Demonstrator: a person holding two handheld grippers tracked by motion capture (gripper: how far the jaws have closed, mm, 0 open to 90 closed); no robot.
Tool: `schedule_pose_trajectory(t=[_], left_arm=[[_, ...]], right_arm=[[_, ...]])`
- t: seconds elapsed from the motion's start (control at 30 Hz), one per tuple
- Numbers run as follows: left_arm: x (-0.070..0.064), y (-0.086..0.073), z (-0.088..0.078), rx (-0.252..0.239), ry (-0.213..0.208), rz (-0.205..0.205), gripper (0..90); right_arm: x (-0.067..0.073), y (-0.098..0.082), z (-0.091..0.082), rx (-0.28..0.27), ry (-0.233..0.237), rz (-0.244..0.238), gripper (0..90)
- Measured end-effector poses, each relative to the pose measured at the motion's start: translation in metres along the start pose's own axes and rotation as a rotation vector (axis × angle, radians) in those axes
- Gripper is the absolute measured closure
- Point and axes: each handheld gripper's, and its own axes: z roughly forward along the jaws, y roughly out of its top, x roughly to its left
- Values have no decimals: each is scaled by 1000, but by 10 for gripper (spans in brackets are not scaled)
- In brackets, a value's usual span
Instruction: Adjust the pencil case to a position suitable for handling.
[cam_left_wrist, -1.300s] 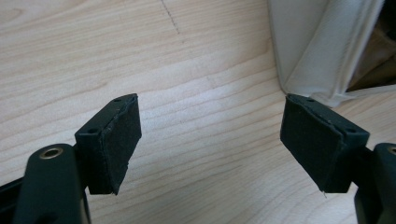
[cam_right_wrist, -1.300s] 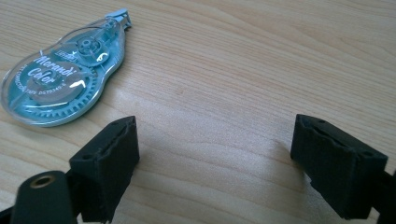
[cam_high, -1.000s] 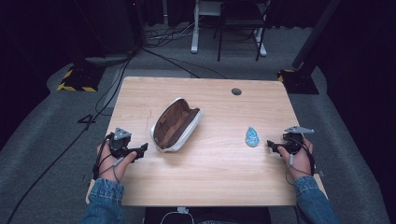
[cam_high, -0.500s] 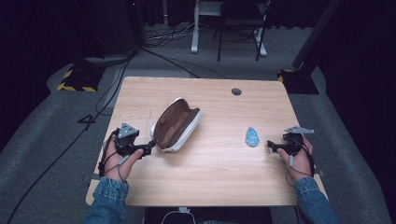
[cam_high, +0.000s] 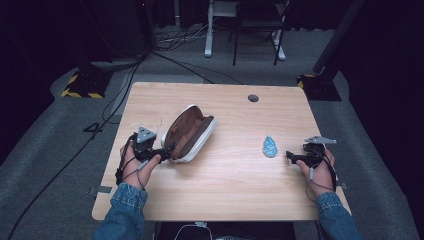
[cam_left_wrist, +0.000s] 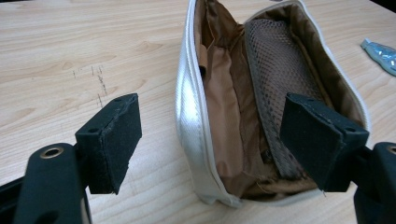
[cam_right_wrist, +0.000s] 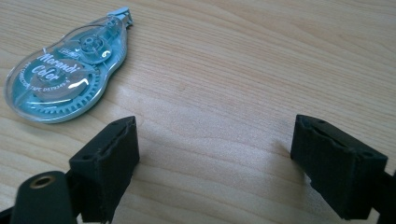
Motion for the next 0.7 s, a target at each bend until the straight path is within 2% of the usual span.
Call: schedule_pose_trajectory(t=[0.23,0.33,0.5,0.53,0.63,0.7], left_arm=[[3,0,16,22,21,9,216],[4,0,24,35,34,0,233],[6,-1,34,60,45,17,263],[7,-2,39,76,62,17,273],[8,-3,42,80,76,23,341],[10,-5,44,78,73,7,439]], right_arm=[[1,-1,-1,0,0,2,156],[1,-1,-1,-1,-1,2,156],[1,-1,-1,0,1,0,158],[1,-2,-2,-2,7,-1,161],[1,-2,-3,0,8,-1,161],[1,-2,-3,0,8,-1,161]])
